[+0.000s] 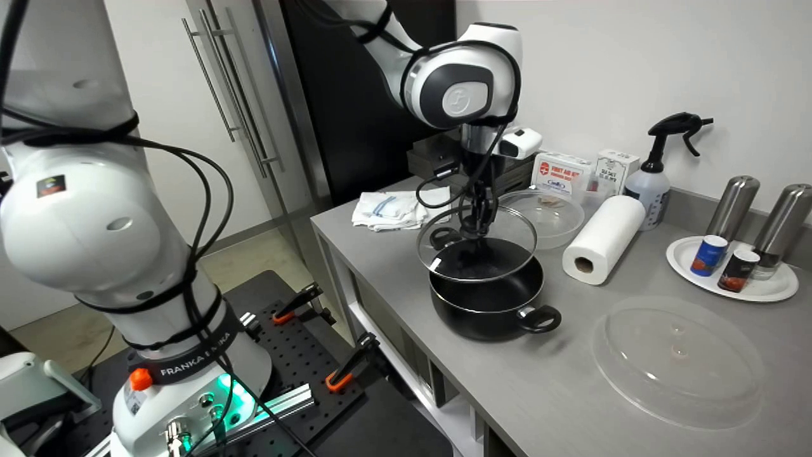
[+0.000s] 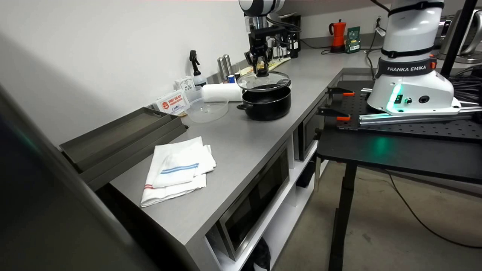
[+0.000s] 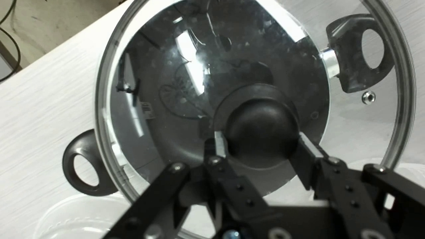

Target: Uncover the pot and put the lid on the table

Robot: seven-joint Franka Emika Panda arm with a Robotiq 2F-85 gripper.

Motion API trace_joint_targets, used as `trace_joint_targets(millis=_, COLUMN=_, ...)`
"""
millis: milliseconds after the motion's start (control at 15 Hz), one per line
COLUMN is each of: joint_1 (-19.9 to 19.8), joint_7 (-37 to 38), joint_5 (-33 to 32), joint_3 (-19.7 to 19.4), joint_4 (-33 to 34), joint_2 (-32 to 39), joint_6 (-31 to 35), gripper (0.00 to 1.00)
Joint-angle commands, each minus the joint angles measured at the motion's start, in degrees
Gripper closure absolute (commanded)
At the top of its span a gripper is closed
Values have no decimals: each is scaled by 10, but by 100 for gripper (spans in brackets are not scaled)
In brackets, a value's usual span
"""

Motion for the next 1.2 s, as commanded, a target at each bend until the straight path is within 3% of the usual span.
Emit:
trace_joint_targets(millis=0, joint_1=15, joint_7=9, joint_5=-35, joint_3=0, joint_4=-23, joint_2=-53, joint_6=-8, gripper=75)
trace_joint_targets(millis=1133, joint_1=81, joint_7=36, joint_5=-128, joint_3=66, joint_4=21, joint_2=-69, joint_6=-48, gripper=75)
